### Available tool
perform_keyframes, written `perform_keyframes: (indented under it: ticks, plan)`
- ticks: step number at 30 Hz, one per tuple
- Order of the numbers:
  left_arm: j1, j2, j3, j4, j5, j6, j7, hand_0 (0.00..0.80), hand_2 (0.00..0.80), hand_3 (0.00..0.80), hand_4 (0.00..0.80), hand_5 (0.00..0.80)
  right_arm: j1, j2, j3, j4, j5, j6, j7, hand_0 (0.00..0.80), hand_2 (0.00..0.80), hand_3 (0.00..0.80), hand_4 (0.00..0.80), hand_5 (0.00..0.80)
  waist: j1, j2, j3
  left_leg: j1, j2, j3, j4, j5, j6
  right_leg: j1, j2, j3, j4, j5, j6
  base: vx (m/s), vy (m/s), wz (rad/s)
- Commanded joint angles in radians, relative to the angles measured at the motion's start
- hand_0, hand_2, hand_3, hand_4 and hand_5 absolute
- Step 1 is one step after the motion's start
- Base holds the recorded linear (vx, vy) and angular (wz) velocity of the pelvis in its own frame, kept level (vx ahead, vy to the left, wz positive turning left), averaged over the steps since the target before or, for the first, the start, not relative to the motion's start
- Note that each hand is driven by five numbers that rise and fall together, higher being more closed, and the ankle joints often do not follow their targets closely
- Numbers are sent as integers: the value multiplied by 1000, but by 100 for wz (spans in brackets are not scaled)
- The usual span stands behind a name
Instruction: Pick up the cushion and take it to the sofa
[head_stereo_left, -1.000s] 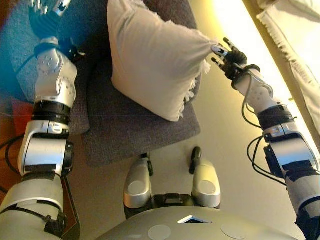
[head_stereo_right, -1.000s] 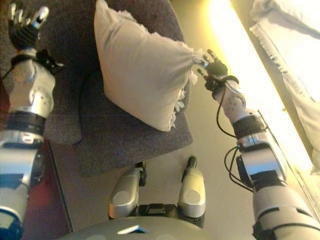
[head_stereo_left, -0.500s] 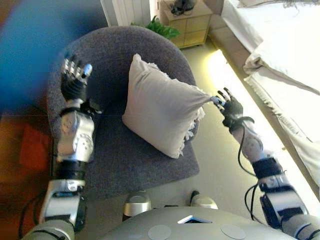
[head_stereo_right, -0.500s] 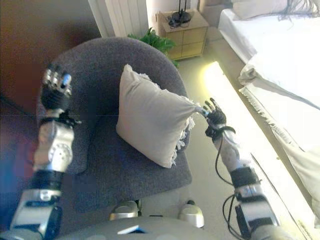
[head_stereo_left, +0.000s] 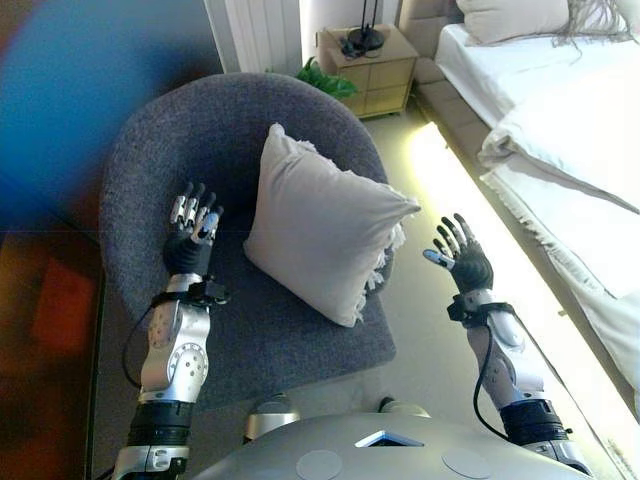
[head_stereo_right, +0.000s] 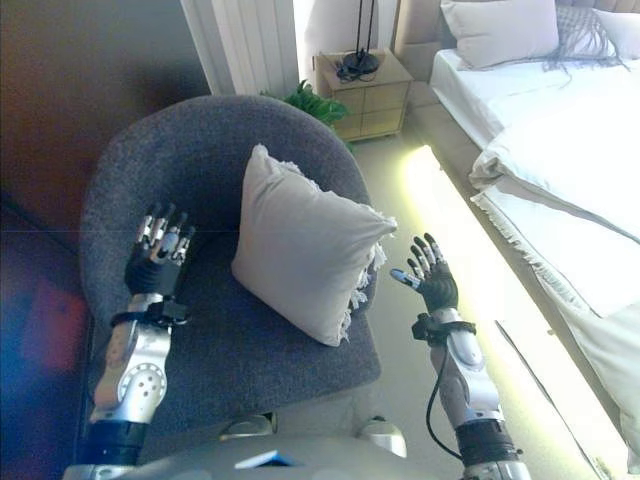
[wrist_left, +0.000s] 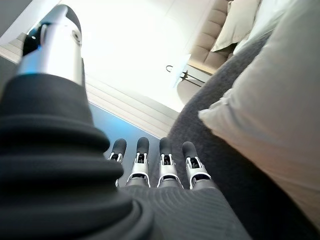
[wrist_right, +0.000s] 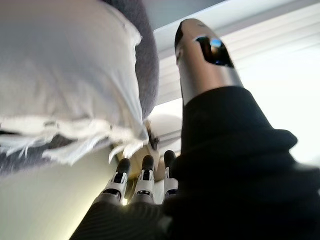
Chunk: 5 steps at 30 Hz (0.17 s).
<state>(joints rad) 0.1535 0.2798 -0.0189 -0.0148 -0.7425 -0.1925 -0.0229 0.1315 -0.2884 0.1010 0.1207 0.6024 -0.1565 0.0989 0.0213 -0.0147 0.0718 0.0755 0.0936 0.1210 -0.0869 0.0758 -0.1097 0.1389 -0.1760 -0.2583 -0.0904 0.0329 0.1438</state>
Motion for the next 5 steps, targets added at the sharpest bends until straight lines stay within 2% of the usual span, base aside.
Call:
perform_keyframes:
  ticks: [1, 5]
  plan:
    - [-14, 11, -17, 18, -30, -80, -58, 0, 0, 0, 0, 0, -29, 5, 28, -38, 33, -91, 41, 0, 0, 0, 0, 0, 43, 3, 18, -9, -31, 36, 31, -65, 42, -37, 44, -56, 14, 0, -35, -59, 23, 2]
    - [-3, 26, -53, 30, 6, -78, -51, 0, 0, 0, 0, 0, -37, 2, 84, -18, 22, -88, 48, 0, 0, 0, 0, 0, 56, 8, 25, -14, -37, 31, 36, -66, 46, -37, 41, -67, 15, 3, -33, -38, 23, 2]
